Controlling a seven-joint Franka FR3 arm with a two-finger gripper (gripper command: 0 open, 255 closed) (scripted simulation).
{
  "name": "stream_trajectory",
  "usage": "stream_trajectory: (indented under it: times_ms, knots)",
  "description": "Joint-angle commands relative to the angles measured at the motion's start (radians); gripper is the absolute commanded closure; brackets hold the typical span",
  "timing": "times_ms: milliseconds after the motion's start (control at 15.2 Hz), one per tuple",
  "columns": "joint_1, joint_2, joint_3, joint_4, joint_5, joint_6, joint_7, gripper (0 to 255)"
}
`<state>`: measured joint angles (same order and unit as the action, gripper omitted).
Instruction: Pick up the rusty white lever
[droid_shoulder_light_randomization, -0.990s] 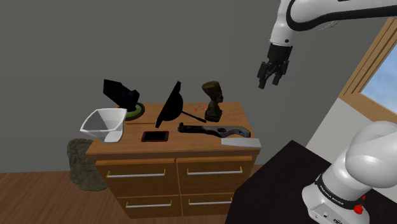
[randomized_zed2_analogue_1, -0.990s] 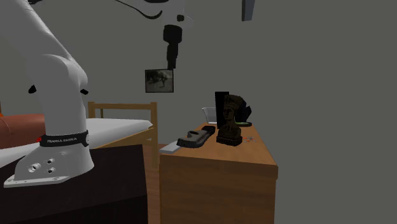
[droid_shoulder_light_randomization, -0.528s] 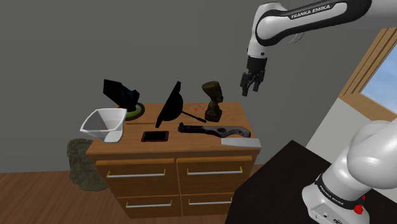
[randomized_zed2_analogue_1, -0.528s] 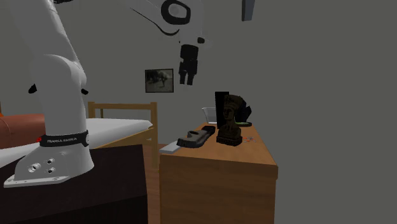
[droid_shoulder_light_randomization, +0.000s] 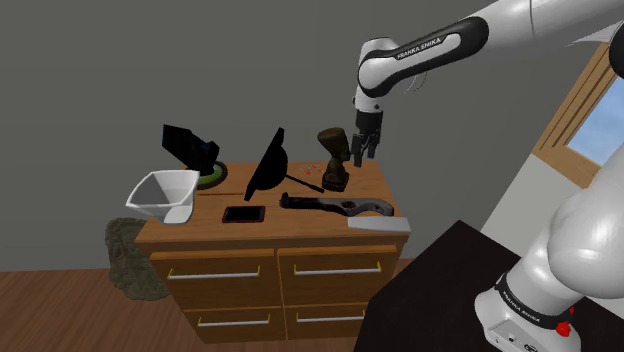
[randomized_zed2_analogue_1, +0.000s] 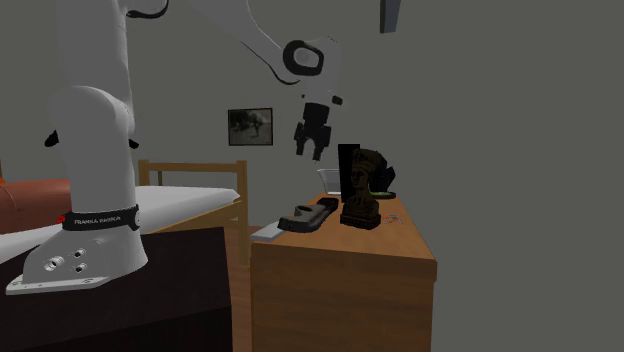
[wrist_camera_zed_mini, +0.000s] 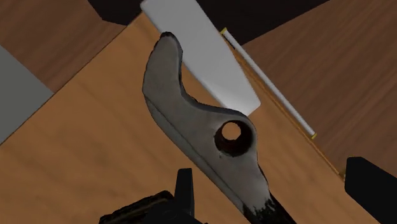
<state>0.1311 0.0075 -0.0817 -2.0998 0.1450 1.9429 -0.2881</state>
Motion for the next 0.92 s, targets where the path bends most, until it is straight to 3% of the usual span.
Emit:
stream_trajectory:
  times_ms: [0,726,858]
  knots:
    - [0.006,0.089,0.007,0.054,0.012,0.017,-0.045,0]
    - [0.043,0.505,0.083,0.387,0.030,0.019,-0.206,0]
    - [0.045,0.533,0.087,0.404,0.030,0.026,-0.214,0]
